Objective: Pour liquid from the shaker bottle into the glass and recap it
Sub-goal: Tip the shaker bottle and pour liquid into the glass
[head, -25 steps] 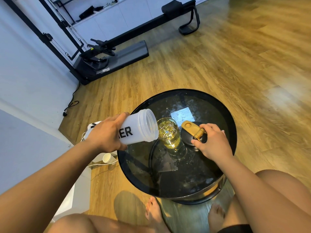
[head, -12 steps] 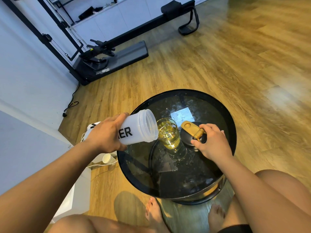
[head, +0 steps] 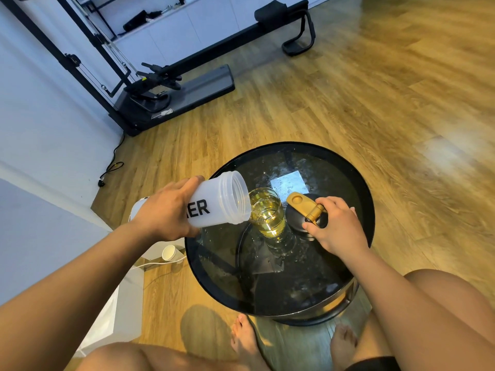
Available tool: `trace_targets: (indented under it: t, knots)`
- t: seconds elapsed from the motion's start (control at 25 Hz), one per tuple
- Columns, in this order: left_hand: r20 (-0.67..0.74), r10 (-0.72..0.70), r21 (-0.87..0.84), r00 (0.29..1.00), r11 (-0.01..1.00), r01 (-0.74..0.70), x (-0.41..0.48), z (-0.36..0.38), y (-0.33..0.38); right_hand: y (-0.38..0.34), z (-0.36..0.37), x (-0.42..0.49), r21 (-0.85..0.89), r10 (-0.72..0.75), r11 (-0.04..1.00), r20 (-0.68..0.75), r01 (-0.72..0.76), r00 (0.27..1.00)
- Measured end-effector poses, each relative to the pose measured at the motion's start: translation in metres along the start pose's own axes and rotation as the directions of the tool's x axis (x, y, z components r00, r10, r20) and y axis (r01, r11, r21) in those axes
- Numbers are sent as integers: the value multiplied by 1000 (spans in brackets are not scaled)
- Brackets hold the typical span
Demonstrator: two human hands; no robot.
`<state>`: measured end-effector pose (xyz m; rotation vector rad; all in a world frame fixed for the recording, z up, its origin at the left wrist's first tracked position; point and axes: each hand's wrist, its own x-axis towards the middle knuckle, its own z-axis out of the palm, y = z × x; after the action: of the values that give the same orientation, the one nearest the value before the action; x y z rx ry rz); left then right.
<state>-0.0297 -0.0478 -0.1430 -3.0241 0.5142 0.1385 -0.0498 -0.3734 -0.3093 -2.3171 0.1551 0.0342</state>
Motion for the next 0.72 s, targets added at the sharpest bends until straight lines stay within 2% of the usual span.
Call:
trace_targets:
  t: [0.72]
  knots:
    - [-48, -38, 57, 998, 998, 41, 2, -11, -4, 0, 1, 1, 7, 12, 1000, -3, -12, 1000]
